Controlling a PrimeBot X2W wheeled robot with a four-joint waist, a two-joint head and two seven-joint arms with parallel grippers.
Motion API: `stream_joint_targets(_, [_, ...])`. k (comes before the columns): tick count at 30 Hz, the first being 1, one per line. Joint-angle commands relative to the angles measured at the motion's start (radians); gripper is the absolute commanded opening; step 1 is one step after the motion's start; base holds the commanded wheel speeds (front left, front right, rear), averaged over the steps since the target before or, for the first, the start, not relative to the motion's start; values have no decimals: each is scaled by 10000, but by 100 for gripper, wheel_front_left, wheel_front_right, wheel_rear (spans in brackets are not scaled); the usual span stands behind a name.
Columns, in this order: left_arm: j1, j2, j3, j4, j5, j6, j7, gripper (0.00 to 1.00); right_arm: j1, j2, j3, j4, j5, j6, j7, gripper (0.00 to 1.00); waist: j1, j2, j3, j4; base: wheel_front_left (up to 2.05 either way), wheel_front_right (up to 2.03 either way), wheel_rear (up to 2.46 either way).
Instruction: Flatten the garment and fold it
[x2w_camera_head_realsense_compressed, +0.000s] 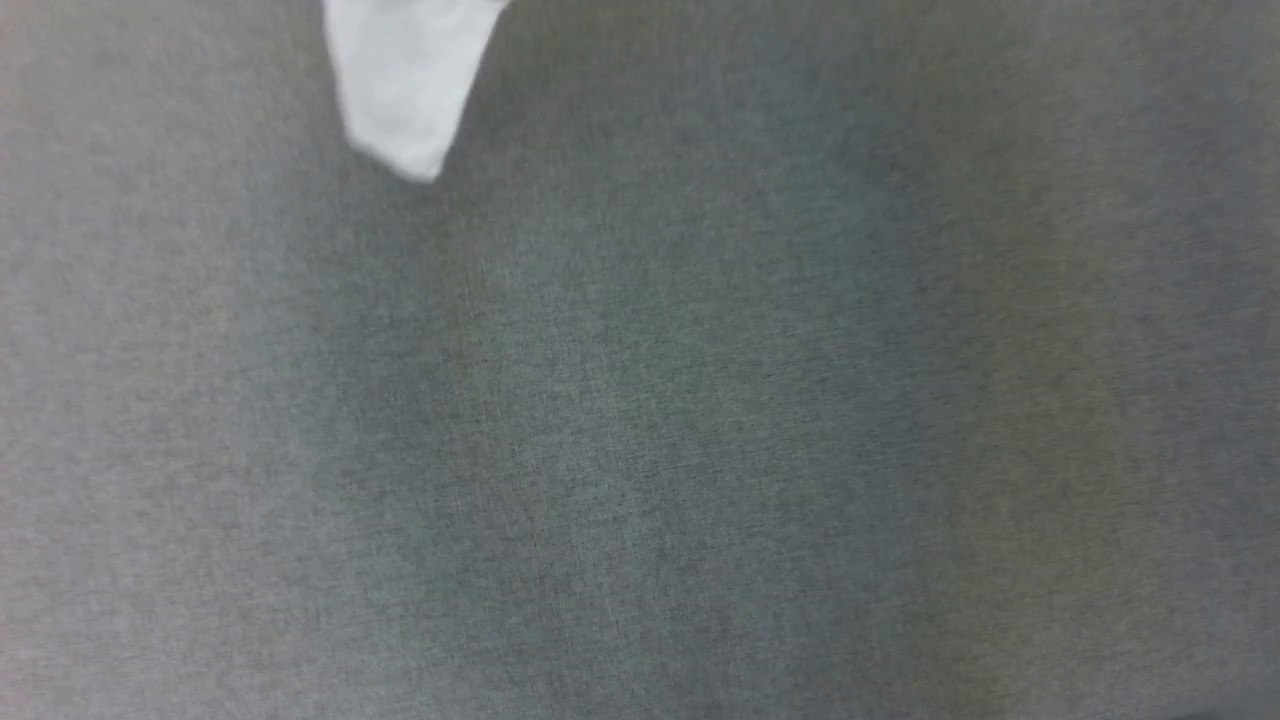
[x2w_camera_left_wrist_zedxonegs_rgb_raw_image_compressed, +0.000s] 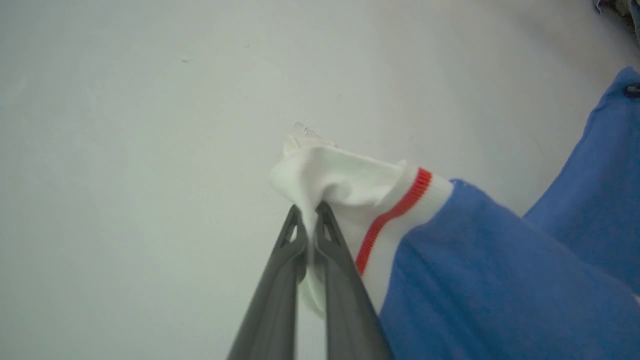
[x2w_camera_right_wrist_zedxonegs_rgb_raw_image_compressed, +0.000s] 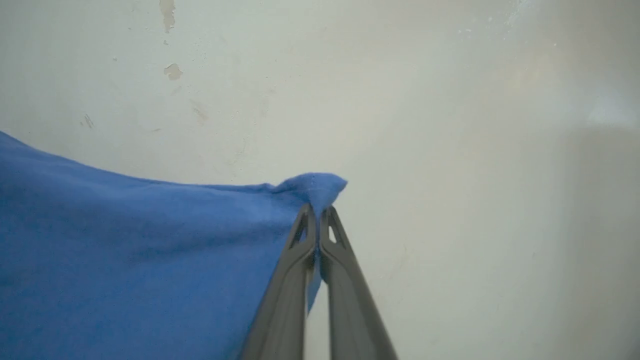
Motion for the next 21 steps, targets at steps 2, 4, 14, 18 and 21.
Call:
stream_joint_targets(2, [-170,-143,-20,-4,187,147,-246,0,-110,73,-306,-207,-571,-9,-403,0,-2,0,1391,191,0,0,0])
stream_joint_targets(4, [-142,-245,1,-83,240,166,-340,0,-126,157,-664,-249,-949,-9,-577,0,-2,0,1695,242,0,0,0])
stream_joint_targets(14, [938,-156,415,-1553,236,-69,-380,0,-39,323,-1500,-255,-2044,-9,-999,0,-2,0,3282,388,0,0,0])
stream_joint_targets(18, [1794,-23,713,-1978,-120,-156,-381,0,209,398,-1368,-141,-2064,-9,-1176,0,-2,0,3512,426,0,0,0])
stream_joint_targets(21, [2538,134,819,-2347,-599,-209,-381,0,528,481,-971,-148,-1806,-9,-1266,0,-2,0,3469,472,0,0,0])
